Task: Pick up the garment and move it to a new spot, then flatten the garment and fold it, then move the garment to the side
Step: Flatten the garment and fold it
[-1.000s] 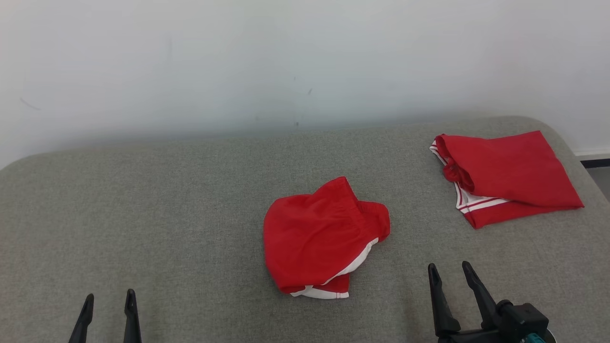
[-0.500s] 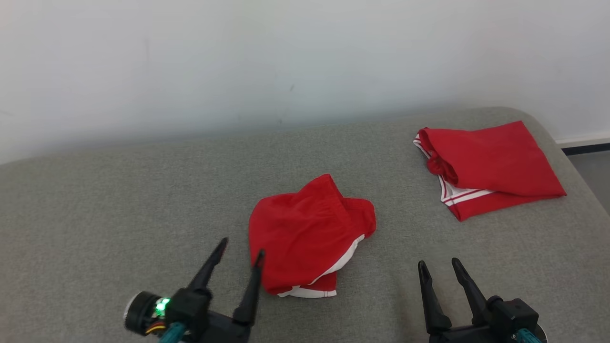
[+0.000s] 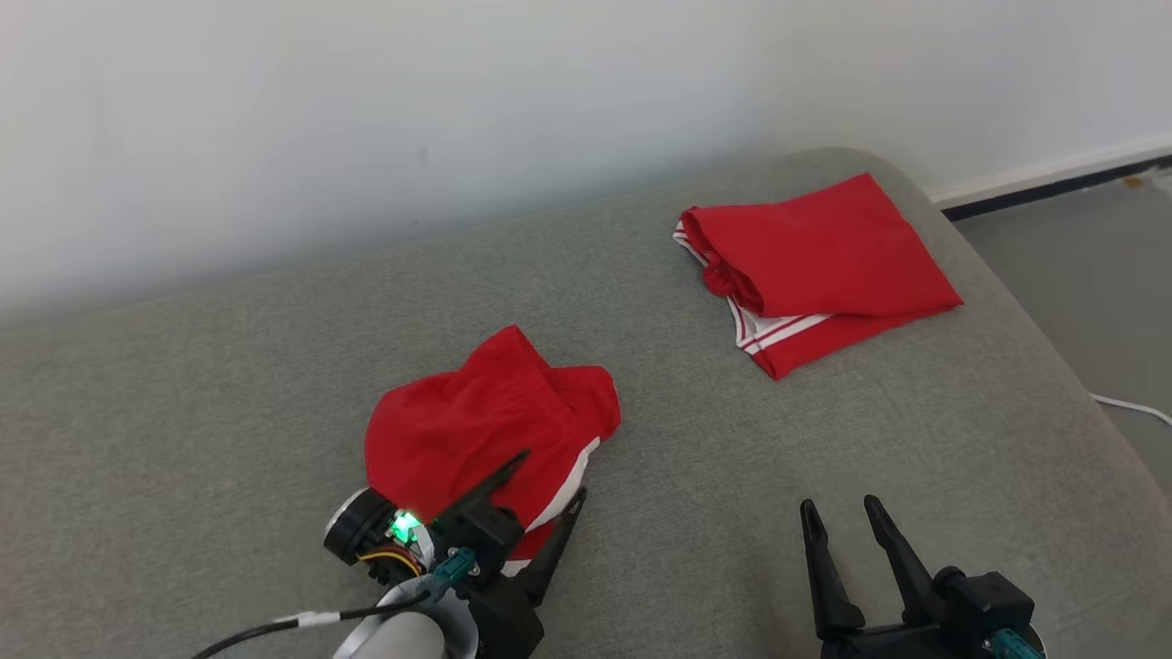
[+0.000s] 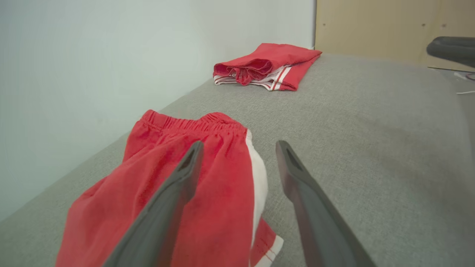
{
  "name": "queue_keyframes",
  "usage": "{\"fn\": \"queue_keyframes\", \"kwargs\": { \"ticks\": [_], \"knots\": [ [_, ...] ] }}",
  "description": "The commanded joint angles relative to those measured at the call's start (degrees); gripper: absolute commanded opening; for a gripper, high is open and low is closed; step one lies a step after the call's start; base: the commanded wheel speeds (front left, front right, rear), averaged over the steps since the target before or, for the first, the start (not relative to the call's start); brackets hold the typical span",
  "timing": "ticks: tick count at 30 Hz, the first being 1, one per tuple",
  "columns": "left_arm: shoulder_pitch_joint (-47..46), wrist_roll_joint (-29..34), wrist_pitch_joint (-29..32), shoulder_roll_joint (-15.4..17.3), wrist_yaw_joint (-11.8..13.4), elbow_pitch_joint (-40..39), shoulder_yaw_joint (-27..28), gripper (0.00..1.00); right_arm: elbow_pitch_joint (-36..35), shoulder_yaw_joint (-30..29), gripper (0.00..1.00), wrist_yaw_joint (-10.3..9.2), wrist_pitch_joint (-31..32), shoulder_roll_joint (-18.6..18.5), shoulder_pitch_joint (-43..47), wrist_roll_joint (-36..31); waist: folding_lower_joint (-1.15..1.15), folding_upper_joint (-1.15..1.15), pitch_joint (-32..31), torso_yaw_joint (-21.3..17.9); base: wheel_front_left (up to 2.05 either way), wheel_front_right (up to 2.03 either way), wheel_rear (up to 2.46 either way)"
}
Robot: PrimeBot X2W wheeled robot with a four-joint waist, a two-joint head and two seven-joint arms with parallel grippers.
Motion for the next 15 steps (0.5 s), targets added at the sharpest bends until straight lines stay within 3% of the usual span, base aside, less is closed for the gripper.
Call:
{"fn": "queue_keyframes", "kwargs": {
  "ticks": [1,9,10,11,15],
  "knots": [
    [-0.96,0.44,-0.17,0.21,0.14,0.95,-0.22,1.00,-0.13,0.05,1.00,-0.12,-0.05,0.08,-0.48,0.26,0.00,0.00,1.86,-2.85,0.00,0.00,0.00],
    [-6.60,2.93,-0.14,-1.36,0.29,14.08,-2.64,0.97,-0.67,0.11,1.00,-0.12,-0.06,0.07,-0.81,0.82,0.00,0.00,2.70,-4.47,0.00,0.00,0.00],
    [-7.11,2.64,-0.14,-1.55,0.28,14.05,-2.30,0.27,-0.76,-0.02,1.00,-0.12,-0.06,0.08,-0.82,0.82,0.00,0.00,2.71,-4.39,0.00,0.00,0.00],
    [-7.21,2.37,-0.14,-1.73,0.29,14.12,-2.17,0.00,-0.77,-0.31,1.00,-0.12,-0.06,0.08,-0.79,0.75,0.00,0.00,2.63,-4.15,0.00,0.00,0.00],
    [-7.67,0.77,-0.15,-3.30,0.21,11.81,-1.48,0.00,-1.02,-0.65,1.00,-0.12,-0.06,0.09,-0.55,0.41,0.00,0.00,2.10,-2.86,0.00,0.00,0.00]
  ]
}}
